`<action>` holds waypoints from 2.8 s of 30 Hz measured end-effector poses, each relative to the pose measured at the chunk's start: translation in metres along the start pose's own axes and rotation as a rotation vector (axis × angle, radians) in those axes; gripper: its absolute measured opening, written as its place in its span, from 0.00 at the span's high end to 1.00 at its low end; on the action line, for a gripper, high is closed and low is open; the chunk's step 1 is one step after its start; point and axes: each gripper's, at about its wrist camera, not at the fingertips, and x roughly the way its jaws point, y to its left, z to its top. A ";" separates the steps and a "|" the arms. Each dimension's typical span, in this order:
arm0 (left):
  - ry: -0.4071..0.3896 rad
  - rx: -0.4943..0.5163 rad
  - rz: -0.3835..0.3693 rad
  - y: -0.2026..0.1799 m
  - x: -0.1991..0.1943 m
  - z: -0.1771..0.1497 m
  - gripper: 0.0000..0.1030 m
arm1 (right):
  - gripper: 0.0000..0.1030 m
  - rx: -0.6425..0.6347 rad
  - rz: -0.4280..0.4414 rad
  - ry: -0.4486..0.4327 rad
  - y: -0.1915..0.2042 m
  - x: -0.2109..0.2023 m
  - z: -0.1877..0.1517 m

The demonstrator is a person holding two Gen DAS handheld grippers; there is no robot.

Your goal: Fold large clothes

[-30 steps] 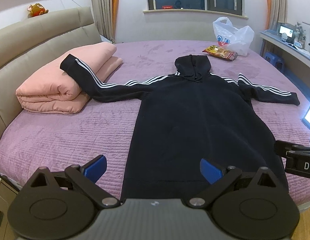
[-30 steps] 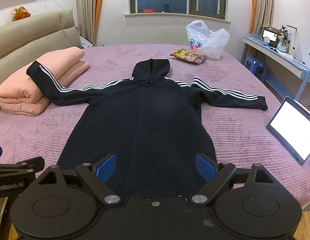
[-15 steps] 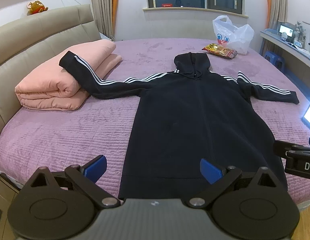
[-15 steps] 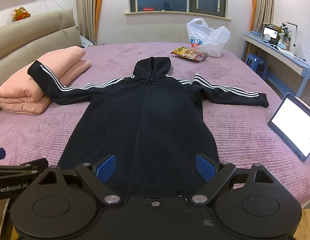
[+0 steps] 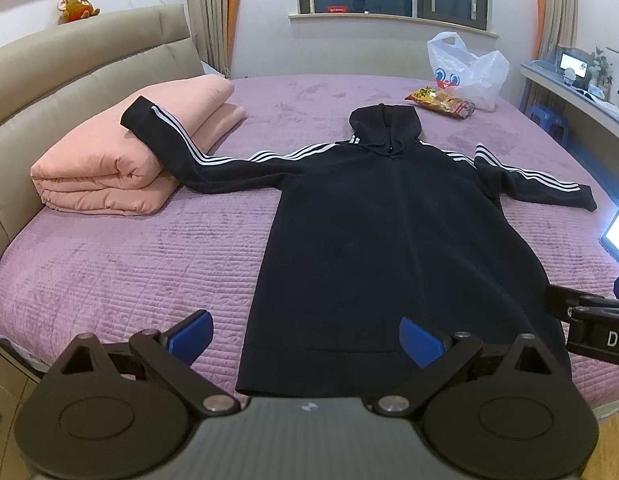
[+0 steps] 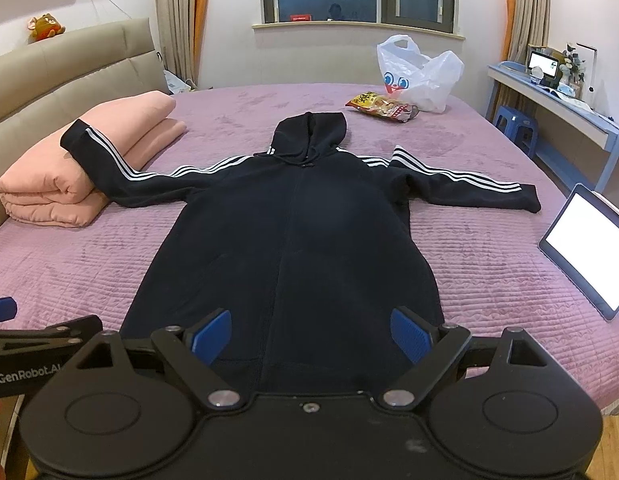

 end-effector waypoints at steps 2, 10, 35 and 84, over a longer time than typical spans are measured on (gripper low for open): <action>0.001 -0.004 -0.001 0.001 -0.001 0.000 0.02 | 0.01 0.000 0.001 0.003 0.001 0.000 0.000; 0.001 -0.013 -0.005 0.003 -0.002 -0.002 0.02 | 0.01 -0.002 0.001 0.004 0.002 -0.001 0.000; -0.036 -0.029 -0.050 0.010 -0.012 0.003 0.06 | 0.01 -0.005 -0.006 -0.006 0.004 -0.008 -0.003; 0.264 -0.065 -0.051 -0.194 0.386 0.243 0.12 | 0.08 0.787 -0.536 0.345 -0.524 0.477 0.204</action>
